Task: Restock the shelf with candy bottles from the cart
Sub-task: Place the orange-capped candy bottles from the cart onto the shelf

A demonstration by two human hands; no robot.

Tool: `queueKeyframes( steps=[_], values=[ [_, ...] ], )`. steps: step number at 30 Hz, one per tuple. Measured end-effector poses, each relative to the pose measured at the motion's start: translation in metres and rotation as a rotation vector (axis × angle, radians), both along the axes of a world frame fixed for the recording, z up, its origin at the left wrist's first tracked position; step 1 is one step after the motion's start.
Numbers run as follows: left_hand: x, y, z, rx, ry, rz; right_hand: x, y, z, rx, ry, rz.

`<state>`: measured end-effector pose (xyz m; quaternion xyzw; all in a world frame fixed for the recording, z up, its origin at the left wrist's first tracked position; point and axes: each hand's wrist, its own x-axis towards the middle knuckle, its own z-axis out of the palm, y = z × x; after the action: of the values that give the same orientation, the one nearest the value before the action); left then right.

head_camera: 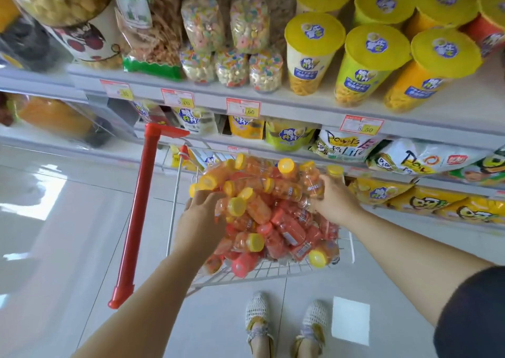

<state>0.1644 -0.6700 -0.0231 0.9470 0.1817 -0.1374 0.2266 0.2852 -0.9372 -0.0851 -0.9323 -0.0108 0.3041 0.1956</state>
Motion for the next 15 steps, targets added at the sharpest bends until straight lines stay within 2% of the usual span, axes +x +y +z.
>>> queueKeyframes(
  steps=[3,7,15],
  values=[
    [0.007,0.004,-0.018,0.055,0.084,-0.130,0.003,0.005,-0.024,0.017,0.020,-0.102],
    [0.013,-0.002,-0.039,0.160,0.180,-0.245,0.000,0.008,-0.030,0.016,-0.079,-0.200],
    [0.015,-0.004,-0.046,0.330,0.089,-0.273,0.004,0.009,-0.036,0.014,-0.156,-0.307]
  ],
)
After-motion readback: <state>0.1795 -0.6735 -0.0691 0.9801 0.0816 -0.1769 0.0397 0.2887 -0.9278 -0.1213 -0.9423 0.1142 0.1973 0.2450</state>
